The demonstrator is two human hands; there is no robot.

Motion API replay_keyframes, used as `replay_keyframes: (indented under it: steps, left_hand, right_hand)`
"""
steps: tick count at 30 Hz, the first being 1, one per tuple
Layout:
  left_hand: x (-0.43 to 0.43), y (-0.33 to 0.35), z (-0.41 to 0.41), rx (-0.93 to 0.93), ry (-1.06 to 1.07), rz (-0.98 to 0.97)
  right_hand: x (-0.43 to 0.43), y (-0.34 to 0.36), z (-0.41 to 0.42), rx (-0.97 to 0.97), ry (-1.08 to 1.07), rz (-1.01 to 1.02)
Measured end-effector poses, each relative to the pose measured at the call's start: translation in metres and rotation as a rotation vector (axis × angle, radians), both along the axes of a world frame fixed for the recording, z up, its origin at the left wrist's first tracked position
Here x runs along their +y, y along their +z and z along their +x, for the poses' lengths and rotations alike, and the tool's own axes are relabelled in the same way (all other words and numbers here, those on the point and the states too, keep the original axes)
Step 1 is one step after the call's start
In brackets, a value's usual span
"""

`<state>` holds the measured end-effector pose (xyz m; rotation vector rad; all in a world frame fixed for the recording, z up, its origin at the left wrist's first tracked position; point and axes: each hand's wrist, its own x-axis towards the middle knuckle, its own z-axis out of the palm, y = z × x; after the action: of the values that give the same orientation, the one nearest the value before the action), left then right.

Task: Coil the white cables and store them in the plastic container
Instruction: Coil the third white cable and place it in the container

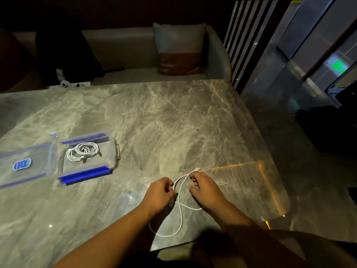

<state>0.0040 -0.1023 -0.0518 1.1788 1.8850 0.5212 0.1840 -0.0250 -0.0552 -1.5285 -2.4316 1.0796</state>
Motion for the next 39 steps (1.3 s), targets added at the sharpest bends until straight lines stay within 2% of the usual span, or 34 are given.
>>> replay_keyframes:
  steps: [5,12,22,25,30,33,39]
  left_hand:
    - [-0.002,-0.007,0.003,-0.024,0.075,0.009]
    - [-0.002,-0.009,0.008,-0.034,0.112,-0.064]
    - [-0.003,-0.005,0.003,-0.187,0.187,-0.04]
    - [-0.002,0.006,-0.002,-0.291,0.228,-0.014]
    - [0.002,0.042,-0.014,-0.648,0.287,0.053]
    - [0.008,0.071,-0.027,-0.716,0.286,0.05]
    - [0.023,0.124,-0.059,-0.888,0.188,0.103]
  right_hand:
    - [0.006,-0.005,-0.002,0.008,-0.003,-0.021]
    - [0.012,-0.007,-0.015,-0.034,0.144,-0.009]
    - [0.023,-0.005,-0.037,-0.012,0.157,0.009]
    - [0.031,0.005,-0.043,-0.003,0.16,0.037]
    - [0.042,0.033,-0.051,0.047,0.132,0.111]
    - [0.052,0.053,-0.056,0.185,0.119,0.083]
    - [0.068,0.108,-0.067,0.313,0.073,0.042]
